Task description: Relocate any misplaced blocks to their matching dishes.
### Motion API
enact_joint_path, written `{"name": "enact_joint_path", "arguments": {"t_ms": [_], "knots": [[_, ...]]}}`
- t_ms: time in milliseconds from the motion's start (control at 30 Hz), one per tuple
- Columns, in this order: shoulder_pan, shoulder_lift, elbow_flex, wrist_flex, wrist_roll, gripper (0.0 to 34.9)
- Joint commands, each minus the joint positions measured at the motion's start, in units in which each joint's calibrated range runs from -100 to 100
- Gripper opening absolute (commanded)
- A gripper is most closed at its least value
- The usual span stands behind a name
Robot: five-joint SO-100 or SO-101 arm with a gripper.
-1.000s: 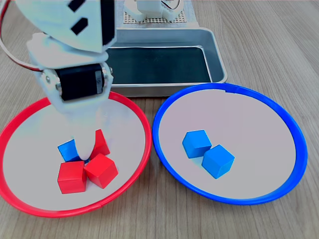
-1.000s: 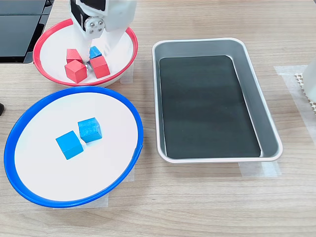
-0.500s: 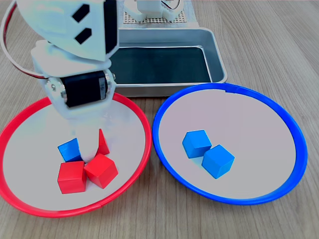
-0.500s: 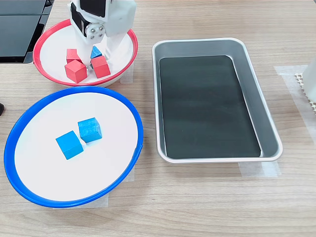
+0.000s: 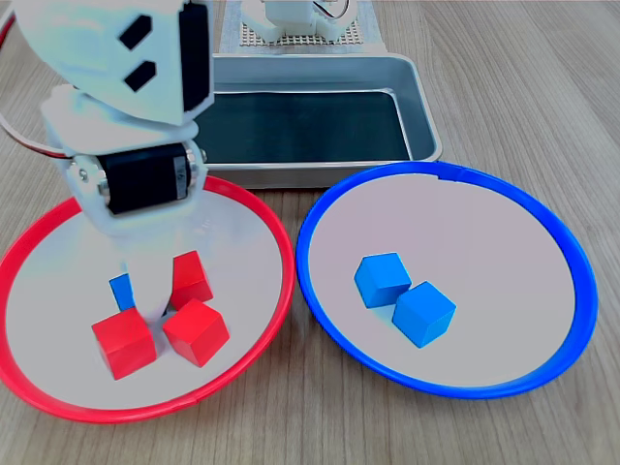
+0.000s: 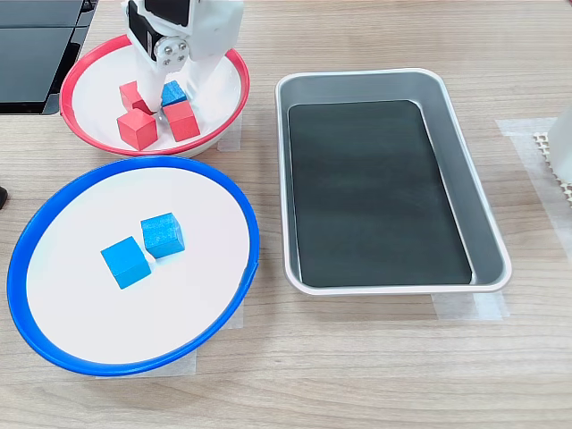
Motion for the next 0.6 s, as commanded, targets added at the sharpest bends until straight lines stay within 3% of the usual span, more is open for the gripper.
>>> {"name": "enact_joint_path", "arguments": {"t_ms": [0, 567], "knots": [[0.6, -0.19, -3.05, -0.72, 0.34, 9.8], [0.42, 0.83, -4.05, -1.05, 1.27, 6.6]]}}
